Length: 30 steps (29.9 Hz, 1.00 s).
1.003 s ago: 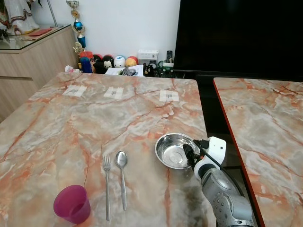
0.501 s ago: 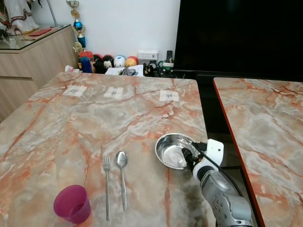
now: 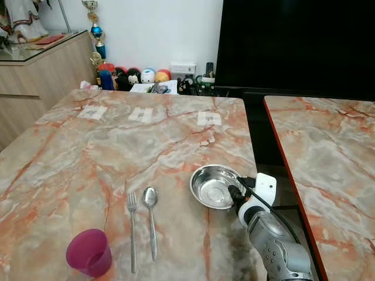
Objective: Setting the table
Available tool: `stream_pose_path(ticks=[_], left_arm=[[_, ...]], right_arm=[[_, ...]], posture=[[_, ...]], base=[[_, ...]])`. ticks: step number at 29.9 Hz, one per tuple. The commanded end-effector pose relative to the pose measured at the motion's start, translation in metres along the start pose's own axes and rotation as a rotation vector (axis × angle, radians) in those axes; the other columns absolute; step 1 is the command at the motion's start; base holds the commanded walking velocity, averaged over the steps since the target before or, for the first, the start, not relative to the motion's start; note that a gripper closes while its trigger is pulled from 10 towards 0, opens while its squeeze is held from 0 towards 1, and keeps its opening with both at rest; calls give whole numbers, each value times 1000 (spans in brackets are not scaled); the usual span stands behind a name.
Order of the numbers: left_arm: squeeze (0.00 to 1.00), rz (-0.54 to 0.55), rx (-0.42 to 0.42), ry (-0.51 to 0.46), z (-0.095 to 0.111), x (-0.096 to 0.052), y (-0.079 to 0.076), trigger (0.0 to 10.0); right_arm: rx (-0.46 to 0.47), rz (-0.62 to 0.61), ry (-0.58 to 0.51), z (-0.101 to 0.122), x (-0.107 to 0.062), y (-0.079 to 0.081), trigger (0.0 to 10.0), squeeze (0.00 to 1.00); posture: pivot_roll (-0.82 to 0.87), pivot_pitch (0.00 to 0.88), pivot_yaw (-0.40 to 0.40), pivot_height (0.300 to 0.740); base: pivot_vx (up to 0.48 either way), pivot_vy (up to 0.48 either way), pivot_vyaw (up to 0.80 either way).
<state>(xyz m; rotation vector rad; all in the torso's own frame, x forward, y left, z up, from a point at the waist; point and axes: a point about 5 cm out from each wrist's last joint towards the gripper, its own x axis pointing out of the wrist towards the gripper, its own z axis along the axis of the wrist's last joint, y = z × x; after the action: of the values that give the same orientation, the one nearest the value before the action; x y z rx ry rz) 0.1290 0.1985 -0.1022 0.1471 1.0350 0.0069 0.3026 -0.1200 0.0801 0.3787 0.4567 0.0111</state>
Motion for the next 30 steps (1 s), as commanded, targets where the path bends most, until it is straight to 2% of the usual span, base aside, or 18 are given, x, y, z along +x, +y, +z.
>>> stream_pose_path(ticks=[1,14,20,21,22,25,30], left_arm=[[0,-30,-4,71,-17,-3,-6,10000],[0,-46,-3,77,-18,-3,-7,10000],[0,-39,5,79,-18,-4,-7,10000],[0,-39,5,79,-18,-4,-7,10000],[0,-38,10,80,-18,-4,-7,10000],[0,-32,15,82,-19,-4,-7,10000],[0,-23,25,89,-20,-4,-7,10000]], right_arm=[[2,-1,9,0,1,2,0,0],[19,-20,7,-1,1,0,0,0],[191,27,-169,15,-1,-1,0,0],[191,27,-169,15,-1,-1,0,0],[240,33,-213,17,-3,-3,0,0],[336,57,-266,21,-6,-6,0,0],[416,92,-316,25,-11,-5,0,0]], posture=[[14,0,-4,740],[15,0,-3,740],[15,0,-3,740],[15,0,-3,740],[17,0,-3,740],[16,0,-5,740],[13,0,-7,740]], base=[[0,0,0],[0,0,0],[0,0,0],[0,0,0],[0,0,0],[0,0,0],[0,0,0]])
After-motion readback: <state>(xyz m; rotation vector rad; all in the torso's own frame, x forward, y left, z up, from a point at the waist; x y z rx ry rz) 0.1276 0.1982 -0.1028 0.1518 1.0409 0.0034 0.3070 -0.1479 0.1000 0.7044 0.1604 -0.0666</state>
